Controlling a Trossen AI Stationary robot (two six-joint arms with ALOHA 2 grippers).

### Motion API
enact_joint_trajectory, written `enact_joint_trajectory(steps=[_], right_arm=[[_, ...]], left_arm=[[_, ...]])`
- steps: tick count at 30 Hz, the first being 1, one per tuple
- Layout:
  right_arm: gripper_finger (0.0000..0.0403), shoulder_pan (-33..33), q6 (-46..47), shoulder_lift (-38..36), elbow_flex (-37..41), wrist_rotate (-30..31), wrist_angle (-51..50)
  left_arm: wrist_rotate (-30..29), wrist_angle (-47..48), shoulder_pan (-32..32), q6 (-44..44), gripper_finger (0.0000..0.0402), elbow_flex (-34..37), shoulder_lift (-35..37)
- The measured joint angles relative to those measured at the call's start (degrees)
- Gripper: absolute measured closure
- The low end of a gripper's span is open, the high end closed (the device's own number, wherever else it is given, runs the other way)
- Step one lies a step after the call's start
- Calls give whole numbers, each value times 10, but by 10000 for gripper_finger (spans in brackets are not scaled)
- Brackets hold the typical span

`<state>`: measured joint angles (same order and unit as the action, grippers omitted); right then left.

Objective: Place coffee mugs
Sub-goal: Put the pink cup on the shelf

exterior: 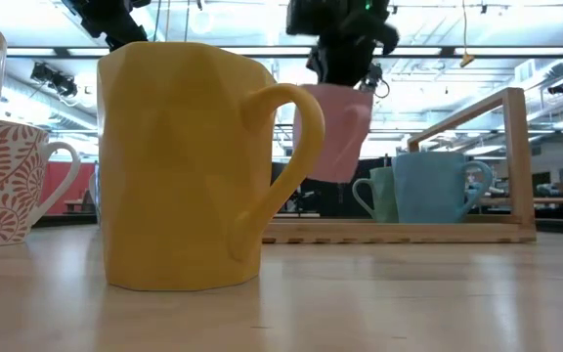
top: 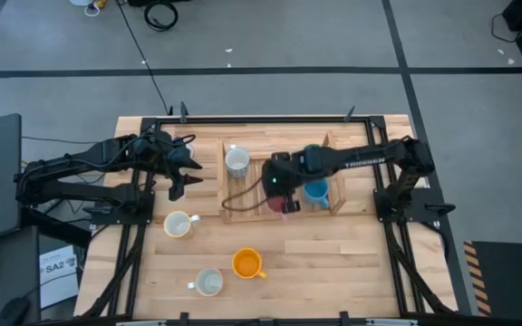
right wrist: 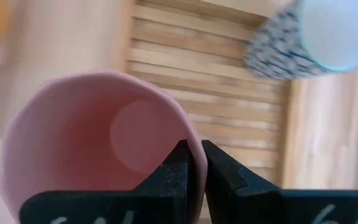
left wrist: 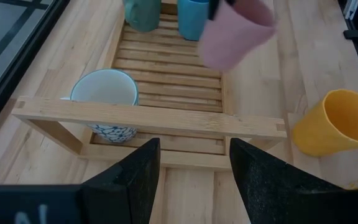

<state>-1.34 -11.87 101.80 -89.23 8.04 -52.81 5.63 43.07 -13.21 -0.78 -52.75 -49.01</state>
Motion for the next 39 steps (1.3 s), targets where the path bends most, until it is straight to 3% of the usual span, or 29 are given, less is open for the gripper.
enact_joint_trajectory(steps=[17, 28, 39], right_arm=[[367, 77, -49, 0, 2, -36, -12], [367, 106, -63, 0, 73, -54, 13], [367, 122, -63, 0, 84, -81, 13]], left_arm=[[0, 0, 0, 0, 200, 0, 0], [0, 0, 0, 0, 200, 0, 0], [0, 0, 0, 0, 200, 0, 0]])
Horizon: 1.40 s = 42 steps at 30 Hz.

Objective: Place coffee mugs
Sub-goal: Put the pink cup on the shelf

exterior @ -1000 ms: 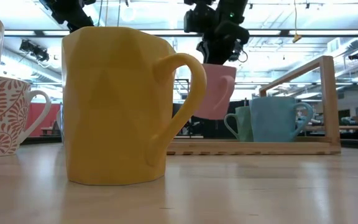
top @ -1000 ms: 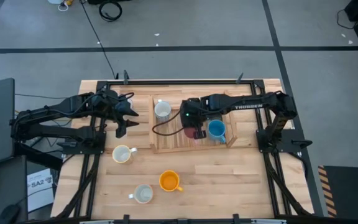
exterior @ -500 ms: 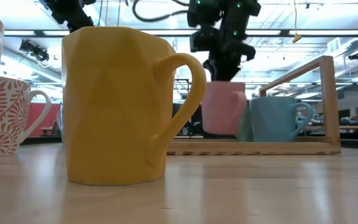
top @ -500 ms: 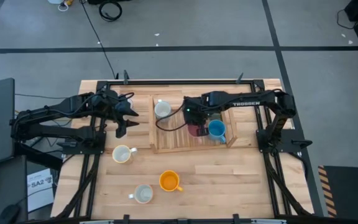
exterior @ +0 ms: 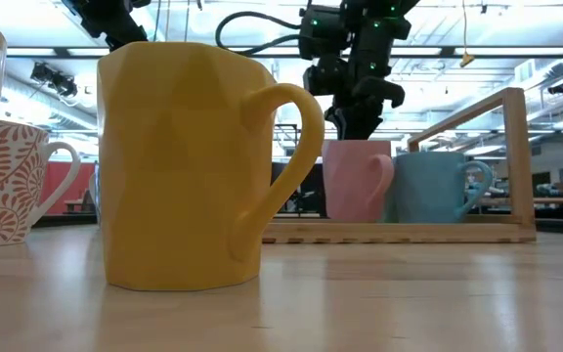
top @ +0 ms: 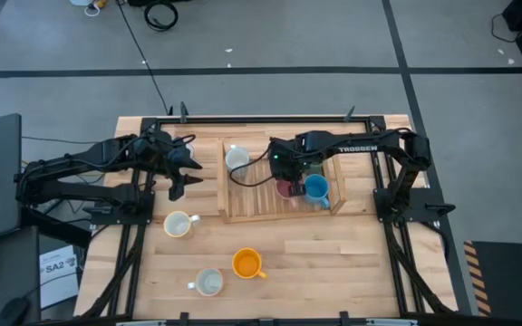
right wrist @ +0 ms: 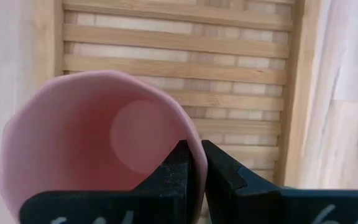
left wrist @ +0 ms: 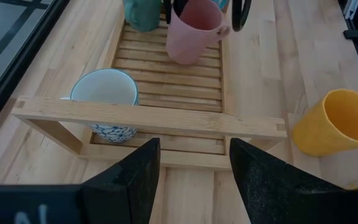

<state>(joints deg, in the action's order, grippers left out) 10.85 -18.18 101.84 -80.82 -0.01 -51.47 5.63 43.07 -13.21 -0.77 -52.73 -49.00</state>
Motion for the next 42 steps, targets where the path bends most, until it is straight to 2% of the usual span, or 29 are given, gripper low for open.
enact_joint_trajectory(steps=[6, 23, 42], right_arm=[[367, -1, 0, 0, 0, -4, -1], [367, -2, 0, 3, 0, -70, -8], [367, -3, 0, 3, 0, -72, -6]], left_arm=[[0, 0, 0, 0, 200, 0, 0], [0, 0, 0, 0, 200, 0, 0], [0, 0, 0, 0, 200, 0, 0]])
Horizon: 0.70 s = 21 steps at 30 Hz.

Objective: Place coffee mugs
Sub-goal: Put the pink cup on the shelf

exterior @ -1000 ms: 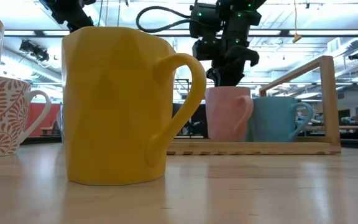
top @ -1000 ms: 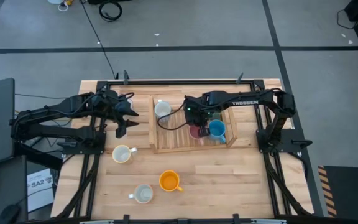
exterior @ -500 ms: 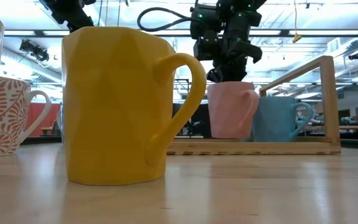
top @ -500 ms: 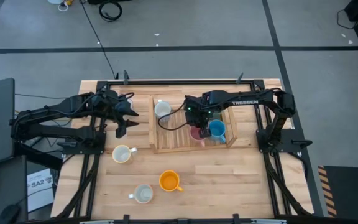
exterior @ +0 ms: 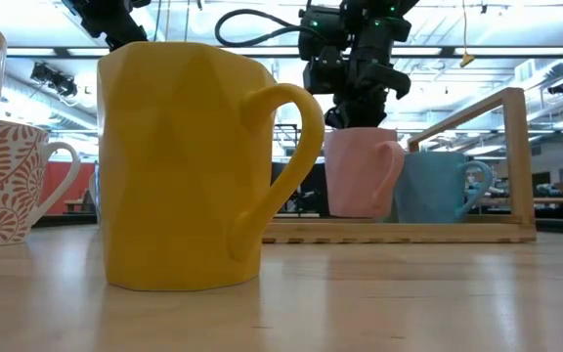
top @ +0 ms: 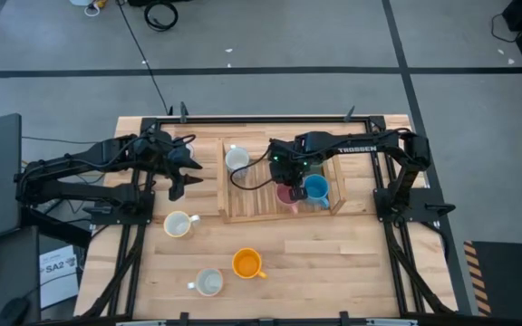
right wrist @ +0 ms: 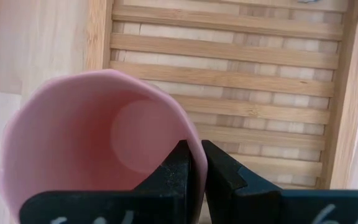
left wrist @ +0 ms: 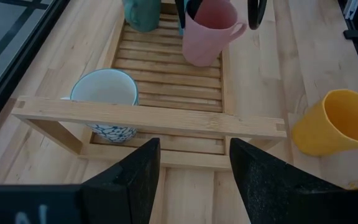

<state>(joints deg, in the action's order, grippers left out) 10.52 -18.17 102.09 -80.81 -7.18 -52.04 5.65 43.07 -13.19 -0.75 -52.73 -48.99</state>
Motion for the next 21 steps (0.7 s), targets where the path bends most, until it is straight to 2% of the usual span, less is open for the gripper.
enact_joint_trajectory(steps=[8, 21], right_arm=[[367, -5, 4, 0, 42, 0, 27], [356, -5, 6, -1, 50, -1, 32]], left_arm=[[0, 0, 0, 0, 200, 0, 0], [0, 0, 0, 0, 200, 0, 0]])
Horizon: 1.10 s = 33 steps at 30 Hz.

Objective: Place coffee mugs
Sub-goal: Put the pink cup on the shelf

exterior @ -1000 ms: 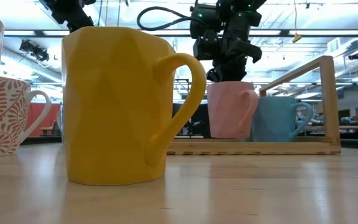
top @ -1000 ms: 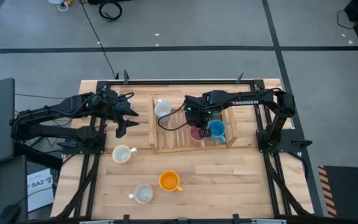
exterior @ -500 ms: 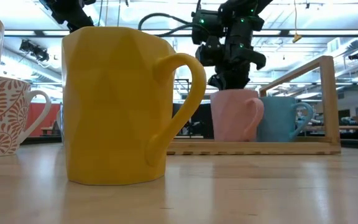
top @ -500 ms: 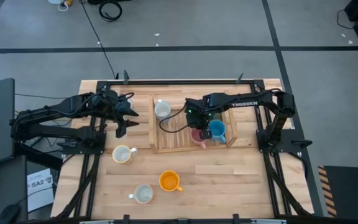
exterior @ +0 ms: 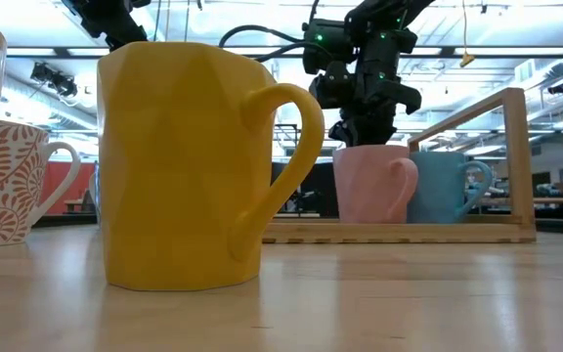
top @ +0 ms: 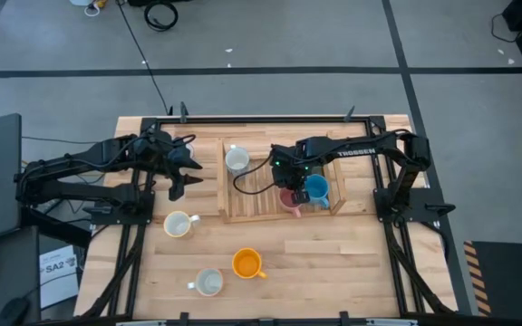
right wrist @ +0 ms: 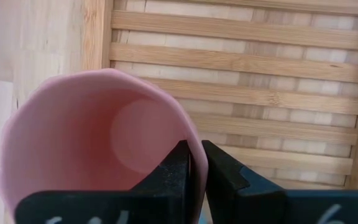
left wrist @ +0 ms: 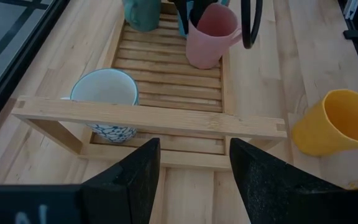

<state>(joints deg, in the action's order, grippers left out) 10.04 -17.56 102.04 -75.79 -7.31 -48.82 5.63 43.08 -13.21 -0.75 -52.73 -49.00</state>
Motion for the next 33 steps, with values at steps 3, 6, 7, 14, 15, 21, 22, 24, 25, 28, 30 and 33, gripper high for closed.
enact_joint_trajectory(steps=[3, 6, 7, 14, 15, 21, 22, 24, 25, 28, 30, 33], right_arm=[[352, 0, 0, 0, 0, 0, 0], [352, 0, 0, 0, 0, 0, 1], [352, 0, 0, 0, 0, 0, 1], [340, 0, 0, 0, 0, 0, 1], [337, 0, 0, 0, 0, 0, 1], [306, 0, 0, 0, 0, 0, 1], [299, 0, 0, 0, 0, 0, 1], [288, 0, 0, 0, 0, 1, 1], [282, 0, 0, 0, 0, 1, 1], [268, 0, 0, 0, 0, 1, 1], [261, 0, 0, 0, 0, 2, 1], [254, 0, 0, 0, 0, 2, 1]], left_arm=[[0, 0, 0, 0, 200, 0, 0], [0, 0, 0, 0, 200, 0, 0], [0, 0, 0, 0, 200, 0, 0], [0, 0, 0, 0, 200, 0, 0], [0, 0, 0, 0, 200, 0, 0], [0, 0, 0, 0, 200, 0, 0], [0, 0, 0, 0, 200, 0, 0], [0, 0, 0, 0, 200, 0, 0], [0, 0, 0, 0, 200, 0, 0], [0, 0, 0, 0, 200, 0, 0], [0, 0, 0, 0, 200, 0, 0], [0, 0, 0, 0, 200, 0, 0]])
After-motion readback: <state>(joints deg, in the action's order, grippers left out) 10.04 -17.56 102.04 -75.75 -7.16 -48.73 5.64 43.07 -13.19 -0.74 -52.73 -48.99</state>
